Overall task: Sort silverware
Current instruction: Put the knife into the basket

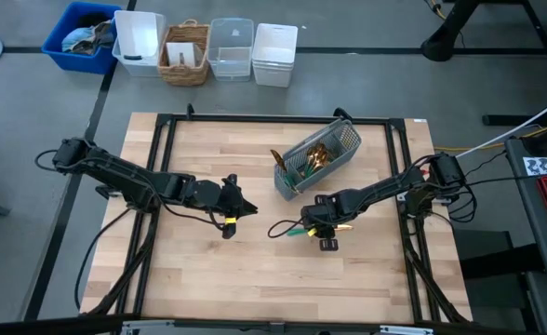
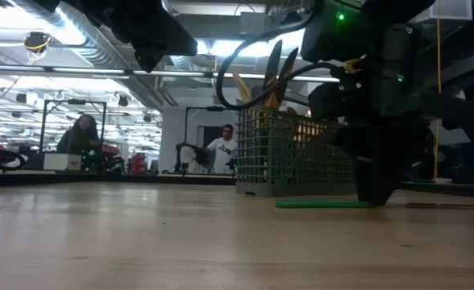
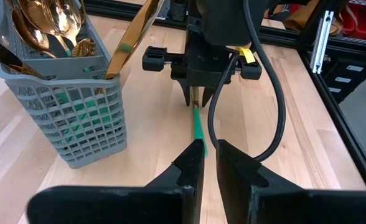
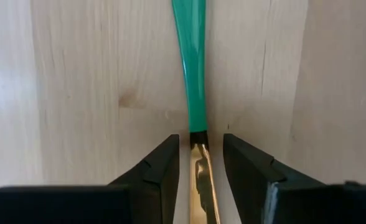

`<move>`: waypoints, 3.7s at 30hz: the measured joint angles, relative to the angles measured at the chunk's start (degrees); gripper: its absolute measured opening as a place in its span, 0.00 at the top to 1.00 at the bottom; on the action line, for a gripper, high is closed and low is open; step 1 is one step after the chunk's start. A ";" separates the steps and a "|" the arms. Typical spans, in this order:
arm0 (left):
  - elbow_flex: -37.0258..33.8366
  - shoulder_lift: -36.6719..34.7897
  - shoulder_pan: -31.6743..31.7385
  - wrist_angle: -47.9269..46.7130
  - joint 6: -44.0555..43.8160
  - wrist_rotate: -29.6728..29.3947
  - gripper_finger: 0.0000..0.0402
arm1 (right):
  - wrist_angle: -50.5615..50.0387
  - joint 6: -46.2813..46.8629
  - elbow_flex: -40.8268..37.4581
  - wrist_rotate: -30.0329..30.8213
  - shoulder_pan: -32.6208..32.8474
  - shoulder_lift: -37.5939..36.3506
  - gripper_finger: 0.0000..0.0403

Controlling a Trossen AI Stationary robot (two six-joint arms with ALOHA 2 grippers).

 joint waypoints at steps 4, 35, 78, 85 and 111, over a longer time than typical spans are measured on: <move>0.00 0.00 0.00 0.00 -0.01 0.00 0.92 | 0.26 -0.06 0.00 1.08 0.00 0.00 0.69; 0.00 0.00 0.00 -0.24 0.02 0.01 0.92 | 5.45 -0.14 -3.28 0.61 0.02 -0.28 0.78; -0.02 0.00 0.00 0.07 0.00 0.01 0.92 | 6.90 -0.30 -0.26 2.71 -0.04 0.28 0.92; -0.02 0.00 0.00 0.07 -0.17 0.01 0.92 | 6.69 -0.30 -0.26 2.67 -0.04 0.24 0.92; 0.03 13.06 0.11 21.74 0.61 0.01 0.92 | -11.13 -1.72 10.69 2.51 0.00 0.02 0.98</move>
